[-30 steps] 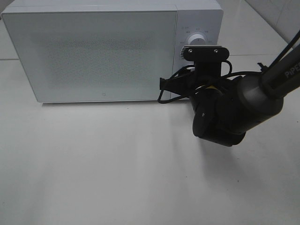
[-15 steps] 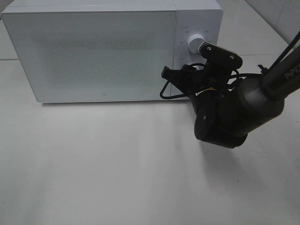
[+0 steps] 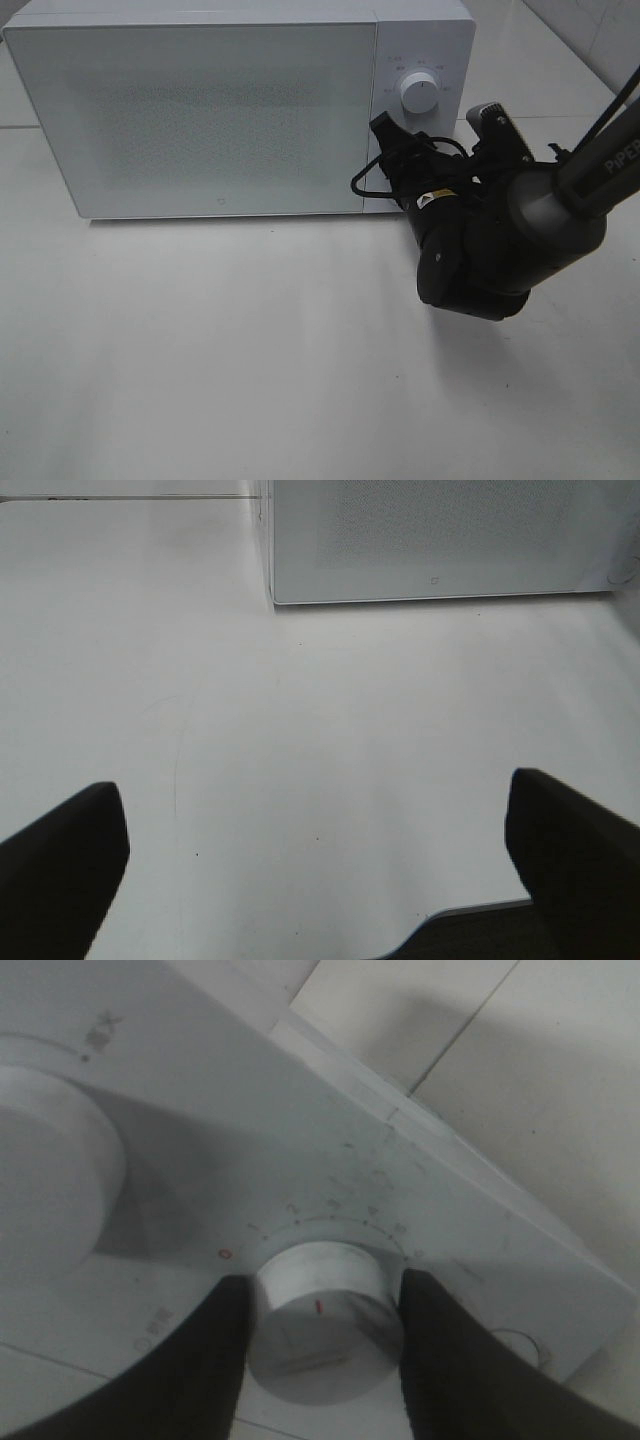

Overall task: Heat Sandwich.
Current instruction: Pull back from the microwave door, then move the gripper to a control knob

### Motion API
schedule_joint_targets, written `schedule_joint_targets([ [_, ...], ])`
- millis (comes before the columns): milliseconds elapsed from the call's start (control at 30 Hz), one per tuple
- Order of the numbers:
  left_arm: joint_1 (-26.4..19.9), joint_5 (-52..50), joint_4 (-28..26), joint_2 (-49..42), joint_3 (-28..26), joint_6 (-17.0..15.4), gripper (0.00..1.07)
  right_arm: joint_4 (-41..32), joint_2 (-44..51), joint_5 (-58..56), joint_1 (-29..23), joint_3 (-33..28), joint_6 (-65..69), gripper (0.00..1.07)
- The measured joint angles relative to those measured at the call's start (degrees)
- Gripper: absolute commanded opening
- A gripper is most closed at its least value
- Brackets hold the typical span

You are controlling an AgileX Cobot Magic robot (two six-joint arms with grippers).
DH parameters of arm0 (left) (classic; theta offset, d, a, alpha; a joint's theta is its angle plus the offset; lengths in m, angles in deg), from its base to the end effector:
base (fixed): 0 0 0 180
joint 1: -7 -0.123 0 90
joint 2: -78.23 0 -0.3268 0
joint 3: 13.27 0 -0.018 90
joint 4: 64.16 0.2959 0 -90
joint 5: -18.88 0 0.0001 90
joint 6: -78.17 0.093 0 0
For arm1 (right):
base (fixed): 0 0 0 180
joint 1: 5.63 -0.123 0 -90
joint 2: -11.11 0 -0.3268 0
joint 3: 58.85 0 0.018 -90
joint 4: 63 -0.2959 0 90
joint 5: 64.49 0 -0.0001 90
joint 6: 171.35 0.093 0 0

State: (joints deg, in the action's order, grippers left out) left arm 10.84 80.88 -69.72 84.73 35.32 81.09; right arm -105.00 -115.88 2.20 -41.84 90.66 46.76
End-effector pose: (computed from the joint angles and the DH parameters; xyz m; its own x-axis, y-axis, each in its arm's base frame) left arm -0.0103 -0.0073 0.3020 -0.4519 0.0356 -0.8914 0.1452 0.9888 -0.0341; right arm 0.3559 0.1898 0.1078 -0.0354 0.8008 -0.5980 0.1036 0.5980 0.7947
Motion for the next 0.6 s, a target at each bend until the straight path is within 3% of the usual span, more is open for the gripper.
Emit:
schedule_joint_targets([
  [600, 0.0, 0.0, 0.0, 0.0, 0.0, 0.0, 0.97, -0.9, 0.0, 0.1, 0.0, -0.1, 32.8, 0.12],
])
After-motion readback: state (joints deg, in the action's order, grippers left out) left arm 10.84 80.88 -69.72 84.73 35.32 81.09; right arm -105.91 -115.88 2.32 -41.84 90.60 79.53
